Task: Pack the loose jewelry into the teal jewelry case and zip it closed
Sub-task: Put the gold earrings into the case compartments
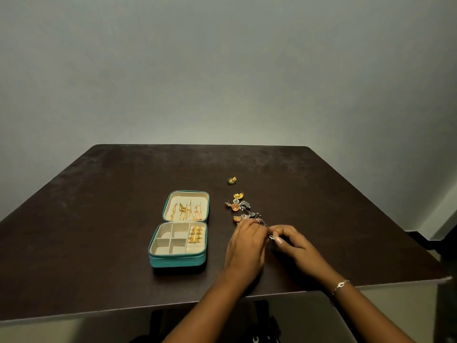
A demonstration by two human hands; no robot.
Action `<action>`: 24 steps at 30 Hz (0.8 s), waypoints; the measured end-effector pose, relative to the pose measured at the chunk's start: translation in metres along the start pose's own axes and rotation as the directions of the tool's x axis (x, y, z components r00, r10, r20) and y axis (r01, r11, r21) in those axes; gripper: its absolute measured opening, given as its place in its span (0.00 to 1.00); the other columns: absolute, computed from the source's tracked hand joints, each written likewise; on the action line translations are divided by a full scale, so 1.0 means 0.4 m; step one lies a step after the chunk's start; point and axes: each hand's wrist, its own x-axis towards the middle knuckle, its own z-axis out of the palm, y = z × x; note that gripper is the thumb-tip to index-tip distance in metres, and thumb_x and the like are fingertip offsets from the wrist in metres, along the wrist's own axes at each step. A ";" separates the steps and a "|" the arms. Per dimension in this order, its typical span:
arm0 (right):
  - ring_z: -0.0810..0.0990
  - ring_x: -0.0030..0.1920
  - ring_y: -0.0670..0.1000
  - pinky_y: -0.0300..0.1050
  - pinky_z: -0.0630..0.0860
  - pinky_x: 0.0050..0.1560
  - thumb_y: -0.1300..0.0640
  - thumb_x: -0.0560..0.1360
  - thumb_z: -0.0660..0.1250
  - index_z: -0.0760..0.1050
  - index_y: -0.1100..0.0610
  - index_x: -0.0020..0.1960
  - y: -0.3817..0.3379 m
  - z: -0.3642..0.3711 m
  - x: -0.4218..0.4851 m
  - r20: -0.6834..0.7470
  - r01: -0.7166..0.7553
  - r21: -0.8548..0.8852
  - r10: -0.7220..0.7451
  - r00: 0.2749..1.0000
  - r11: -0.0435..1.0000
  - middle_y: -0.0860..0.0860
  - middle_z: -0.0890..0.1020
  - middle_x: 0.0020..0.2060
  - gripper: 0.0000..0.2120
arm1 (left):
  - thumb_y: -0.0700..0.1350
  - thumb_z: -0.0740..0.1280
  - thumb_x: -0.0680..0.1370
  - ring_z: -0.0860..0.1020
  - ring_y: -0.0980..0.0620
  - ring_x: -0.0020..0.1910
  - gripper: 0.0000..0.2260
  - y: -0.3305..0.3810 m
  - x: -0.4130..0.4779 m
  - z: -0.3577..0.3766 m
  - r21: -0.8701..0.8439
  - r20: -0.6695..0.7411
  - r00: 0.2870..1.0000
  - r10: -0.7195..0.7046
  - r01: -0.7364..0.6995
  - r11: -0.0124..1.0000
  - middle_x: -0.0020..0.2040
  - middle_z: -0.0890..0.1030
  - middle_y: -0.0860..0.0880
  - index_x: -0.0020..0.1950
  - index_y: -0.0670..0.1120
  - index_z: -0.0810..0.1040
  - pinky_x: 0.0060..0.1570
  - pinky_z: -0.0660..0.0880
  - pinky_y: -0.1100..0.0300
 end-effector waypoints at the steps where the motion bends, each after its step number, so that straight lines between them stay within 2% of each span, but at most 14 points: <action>1: 0.73 0.59 0.49 0.51 0.69 0.63 0.51 0.74 0.61 0.76 0.52 0.48 -0.005 0.006 -0.003 0.005 -0.005 0.027 0.005 1.000 1.000 0.47 0.76 0.55 0.07 | 0.43 0.58 0.71 0.70 0.53 0.46 0.08 0.000 -0.002 -0.003 -0.014 0.002 1.000 -0.012 0.012 1.000 0.39 0.79 0.46 0.42 0.43 0.77 0.52 0.67 0.59; 3: 0.75 0.56 0.51 0.53 0.71 0.60 0.49 0.72 0.61 0.76 0.54 0.47 -0.022 0.015 -0.012 -0.013 0.006 0.055 -0.005 1.000 0.998 0.51 0.78 0.53 0.11 | 0.43 0.58 0.71 0.70 0.52 0.42 0.08 0.001 -0.008 -0.010 -0.022 0.010 0.999 -0.052 0.052 0.998 0.37 0.78 0.46 0.40 0.44 0.76 0.49 0.68 0.59; 5: 0.77 0.51 0.48 0.48 0.73 0.56 0.51 0.71 0.61 0.76 0.57 0.46 -0.041 0.019 -0.019 -0.084 0.075 0.009 -0.074 0.994 0.997 0.52 0.79 0.48 0.11 | 0.45 0.58 0.72 0.72 0.51 0.41 0.09 0.004 -0.015 -0.017 -0.022 0.023 0.994 -0.105 0.106 0.994 0.37 0.78 0.47 0.40 0.44 0.76 0.47 0.68 0.60; 7: 0.78 0.47 0.44 0.41 0.74 0.49 0.54 0.71 0.63 0.76 0.57 0.43 -0.065 0.021 -0.027 -0.162 0.166 -0.105 -0.182 0.970 0.980 0.49 0.80 0.43 0.07 | 0.45 0.57 0.73 0.75 0.48 0.41 0.10 0.009 -0.022 -0.025 -0.036 0.042 0.985 -0.166 0.168 0.985 0.38 0.78 0.47 0.40 0.44 0.76 0.46 0.68 0.59; 10: 0.77 0.43 0.44 0.37 0.73 0.44 0.59 0.70 0.68 0.77 0.55 0.41 -0.088 0.025 -0.031 -0.197 0.256 -0.287 -0.319 0.927 0.923 0.45 0.79 0.39 0.01 | 0.46 0.55 0.74 0.76 0.46 0.41 0.12 0.014 -0.033 -0.037 -0.037 0.042 0.975 -0.220 0.221 0.975 0.39 0.78 0.46 0.42 0.44 0.77 0.47 0.68 0.58; 12: 0.76 0.41 0.44 0.37 0.73 0.41 0.58 0.70 0.68 0.77 0.54 0.41 -0.099 0.030 -0.032 -0.193 0.290 -0.364 -0.376 0.906 0.885 0.43 0.78 0.38 0.01 | 0.48 0.53 0.74 0.76 0.46 0.43 0.15 0.021 -0.033 -0.052 -0.044 0.047 0.970 -0.238 0.240 0.970 0.41 0.79 0.45 0.44 0.43 0.77 0.46 0.69 0.58; 15: 0.77 0.40 0.46 0.43 0.75 0.39 0.59 0.70 0.67 0.78 0.56 0.42 -0.118 0.033 -0.031 -0.200 0.314 -0.433 -0.429 0.881 0.845 0.46 0.78 0.38 0.02 | 0.51 0.50 0.73 0.76 0.46 0.46 0.20 0.035 -0.023 -0.084 -0.086 0.062 0.961 -0.269 0.273 0.958 0.44 0.79 0.45 0.46 0.42 0.78 0.46 0.70 0.56; 17: 0.77 0.40 0.47 0.45 0.76 0.38 0.60 0.70 0.68 0.78 0.56 0.41 -0.137 0.037 -0.028 -0.222 0.315 -0.436 -0.440 0.870 0.843 0.47 0.78 0.38 0.01 | 0.50 0.52 0.73 0.76 0.47 0.49 0.19 0.042 -0.017 -0.112 -0.124 0.046 0.966 -0.255 0.259 0.958 0.47 0.80 0.45 0.50 0.42 0.78 0.52 0.68 0.60; 19: 0.77 0.39 0.46 0.40 0.75 0.39 0.64 0.70 0.70 0.77 0.55 0.41 -0.159 0.040 -0.022 -0.246 0.309 -0.399 -0.425 0.871 0.864 0.45 0.78 0.37 0.05 | 0.48 0.54 0.74 0.76 0.48 0.53 0.17 0.041 -0.012 -0.151 -0.142 0.004 0.969 -0.247 0.245 0.959 0.51 0.80 0.45 0.55 0.43 0.77 0.58 0.64 0.65; 21: 0.76 0.40 0.46 0.35 0.72 0.39 0.65 0.70 0.70 0.78 0.53 0.40 -0.188 0.052 -0.013 -0.248 0.310 -0.352 -0.407 0.879 0.883 0.44 0.78 0.37 0.07 | 0.45 0.56 0.75 0.75 0.51 0.51 0.15 0.021 -0.008 -0.201 -0.148 -0.096 0.962 -0.254 0.239 0.960 0.50 0.80 0.45 0.55 0.42 0.77 0.56 0.66 0.67; 24: 0.76 0.42 0.46 0.34 0.71 0.39 0.63 0.70 0.71 0.79 0.54 0.40 -0.230 0.093 0.002 -0.213 0.320 -0.306 -0.392 0.895 0.897 0.46 0.78 0.38 0.05 | 0.43 0.57 0.74 0.76 0.50 0.48 0.13 -0.041 -0.013 -0.275 -0.098 -0.223 0.920 -0.323 0.308 0.946 0.47 0.81 0.45 0.52 0.42 0.78 0.48 0.67 0.66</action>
